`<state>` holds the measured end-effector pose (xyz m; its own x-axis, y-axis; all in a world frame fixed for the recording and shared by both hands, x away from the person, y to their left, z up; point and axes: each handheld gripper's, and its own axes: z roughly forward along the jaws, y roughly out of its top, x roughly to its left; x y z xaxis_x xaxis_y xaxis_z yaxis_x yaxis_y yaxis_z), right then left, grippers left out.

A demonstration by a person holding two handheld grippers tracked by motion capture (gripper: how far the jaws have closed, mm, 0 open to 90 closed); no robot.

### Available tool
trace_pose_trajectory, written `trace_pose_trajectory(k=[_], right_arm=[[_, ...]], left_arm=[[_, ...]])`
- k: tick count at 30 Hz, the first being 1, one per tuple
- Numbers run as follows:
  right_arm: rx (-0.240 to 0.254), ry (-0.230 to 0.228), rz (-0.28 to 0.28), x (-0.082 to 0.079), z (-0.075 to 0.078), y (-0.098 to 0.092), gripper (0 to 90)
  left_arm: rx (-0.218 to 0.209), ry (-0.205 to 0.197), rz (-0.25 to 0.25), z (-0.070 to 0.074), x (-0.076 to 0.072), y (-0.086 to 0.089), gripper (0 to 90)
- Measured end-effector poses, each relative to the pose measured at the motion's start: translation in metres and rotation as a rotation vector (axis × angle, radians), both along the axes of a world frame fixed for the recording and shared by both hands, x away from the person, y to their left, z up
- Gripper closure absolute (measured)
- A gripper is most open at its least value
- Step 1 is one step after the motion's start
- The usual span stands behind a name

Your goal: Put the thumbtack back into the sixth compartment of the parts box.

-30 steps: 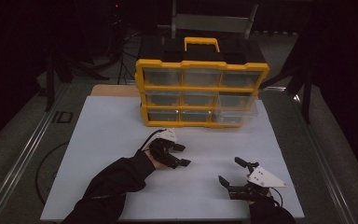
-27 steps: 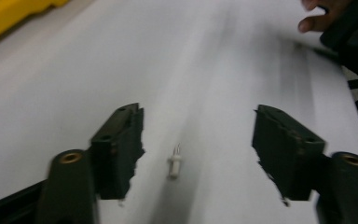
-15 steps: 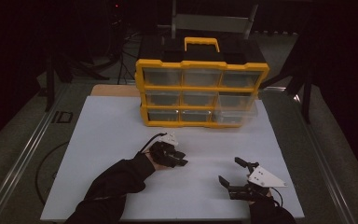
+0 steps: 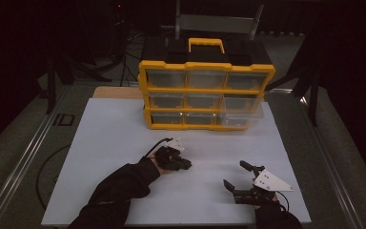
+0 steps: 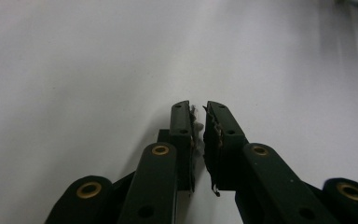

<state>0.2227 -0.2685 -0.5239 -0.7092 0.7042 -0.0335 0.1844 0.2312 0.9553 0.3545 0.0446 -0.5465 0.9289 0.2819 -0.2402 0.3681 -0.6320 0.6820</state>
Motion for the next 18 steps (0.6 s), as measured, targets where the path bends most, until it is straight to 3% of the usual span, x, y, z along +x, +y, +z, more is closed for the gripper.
trace_pose_trajectory(k=[11, 18], right_arm=[[-0.001, -0.001, 0.001, 0.0, 0.0, 0.0, 10.4], [0.0, -0.002, 0.001, 0.0, 0.0, 0.0, 10.4]], left_arm=[[0.0, 0.009, -0.008, 0.003, 0.002, -0.001, 86.1], [-0.013, -0.009, -0.02, 0.019, 0.003, -0.002, 86.1]])
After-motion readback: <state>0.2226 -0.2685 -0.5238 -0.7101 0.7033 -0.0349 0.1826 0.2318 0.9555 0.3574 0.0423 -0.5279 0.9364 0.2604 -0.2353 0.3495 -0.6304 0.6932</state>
